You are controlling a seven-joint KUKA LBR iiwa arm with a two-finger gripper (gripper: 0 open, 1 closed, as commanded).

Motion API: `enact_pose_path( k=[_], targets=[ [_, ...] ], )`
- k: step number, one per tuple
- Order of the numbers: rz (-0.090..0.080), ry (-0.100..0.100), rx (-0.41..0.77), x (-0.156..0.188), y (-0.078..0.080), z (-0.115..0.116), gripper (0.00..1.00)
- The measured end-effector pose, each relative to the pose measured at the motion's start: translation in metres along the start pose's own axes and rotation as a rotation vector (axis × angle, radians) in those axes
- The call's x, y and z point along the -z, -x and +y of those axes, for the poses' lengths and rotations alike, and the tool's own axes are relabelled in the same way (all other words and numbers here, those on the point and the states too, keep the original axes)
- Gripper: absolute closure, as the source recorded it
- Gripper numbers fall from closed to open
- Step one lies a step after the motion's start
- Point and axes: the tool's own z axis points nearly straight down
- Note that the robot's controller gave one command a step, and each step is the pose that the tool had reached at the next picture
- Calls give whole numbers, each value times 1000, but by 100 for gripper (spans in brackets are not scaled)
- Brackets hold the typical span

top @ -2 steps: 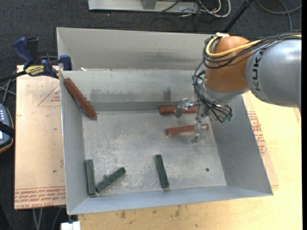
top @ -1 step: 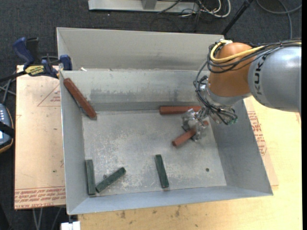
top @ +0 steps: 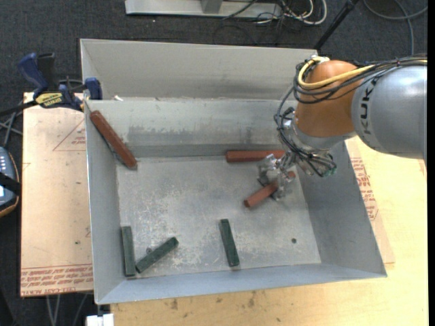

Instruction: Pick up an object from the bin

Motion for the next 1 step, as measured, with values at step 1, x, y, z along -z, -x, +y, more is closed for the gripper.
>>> enact_pose_path(
  k=[1],
  targets=[
    [-5, -2, -37, 156, 8, 24, 100]
  ],
)
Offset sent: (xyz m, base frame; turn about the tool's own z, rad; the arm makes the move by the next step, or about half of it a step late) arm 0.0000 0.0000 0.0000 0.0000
